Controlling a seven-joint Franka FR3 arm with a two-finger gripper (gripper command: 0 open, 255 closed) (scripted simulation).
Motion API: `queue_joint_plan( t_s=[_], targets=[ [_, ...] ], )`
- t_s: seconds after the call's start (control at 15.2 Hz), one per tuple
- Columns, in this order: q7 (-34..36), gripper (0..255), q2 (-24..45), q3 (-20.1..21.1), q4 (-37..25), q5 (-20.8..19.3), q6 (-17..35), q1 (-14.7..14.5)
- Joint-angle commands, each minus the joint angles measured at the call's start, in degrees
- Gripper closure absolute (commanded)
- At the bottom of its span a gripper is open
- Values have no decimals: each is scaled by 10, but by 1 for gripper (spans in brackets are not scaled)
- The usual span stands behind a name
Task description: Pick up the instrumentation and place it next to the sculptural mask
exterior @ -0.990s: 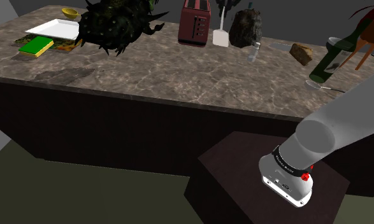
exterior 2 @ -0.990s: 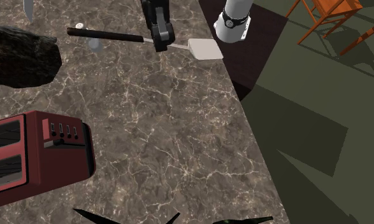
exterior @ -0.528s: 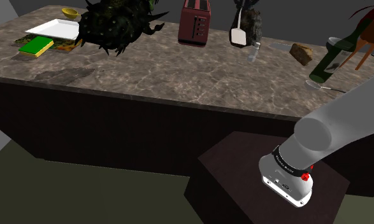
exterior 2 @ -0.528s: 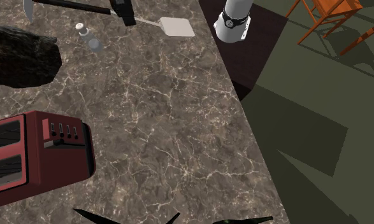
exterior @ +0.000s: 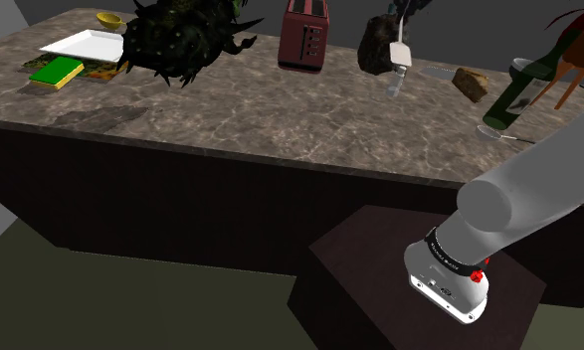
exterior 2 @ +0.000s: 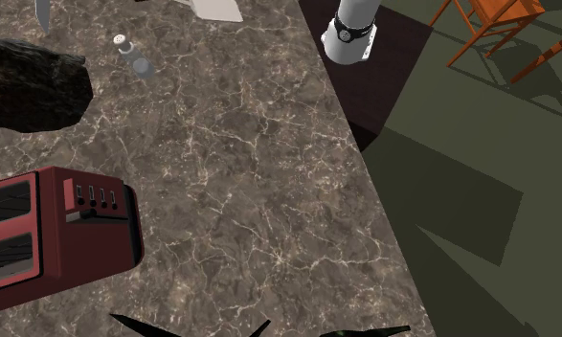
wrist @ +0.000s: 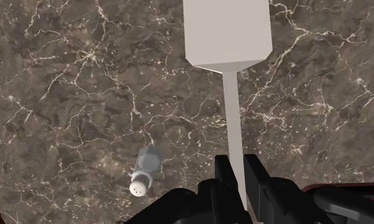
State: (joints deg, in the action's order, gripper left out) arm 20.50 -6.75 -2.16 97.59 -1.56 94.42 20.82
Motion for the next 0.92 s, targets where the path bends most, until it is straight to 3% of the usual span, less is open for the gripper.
queue_joint_plan(
  t_s=[0.0, 0.46, 0.86],
  targets=[
    [-30, 255, 12, -16, -14, 1, -2, 13],
    [-125, 255, 74, -67, -87, 12, -11, 57],
    [-205, 255, 154, -104, -188, 35, -33, 102]
  ],
)
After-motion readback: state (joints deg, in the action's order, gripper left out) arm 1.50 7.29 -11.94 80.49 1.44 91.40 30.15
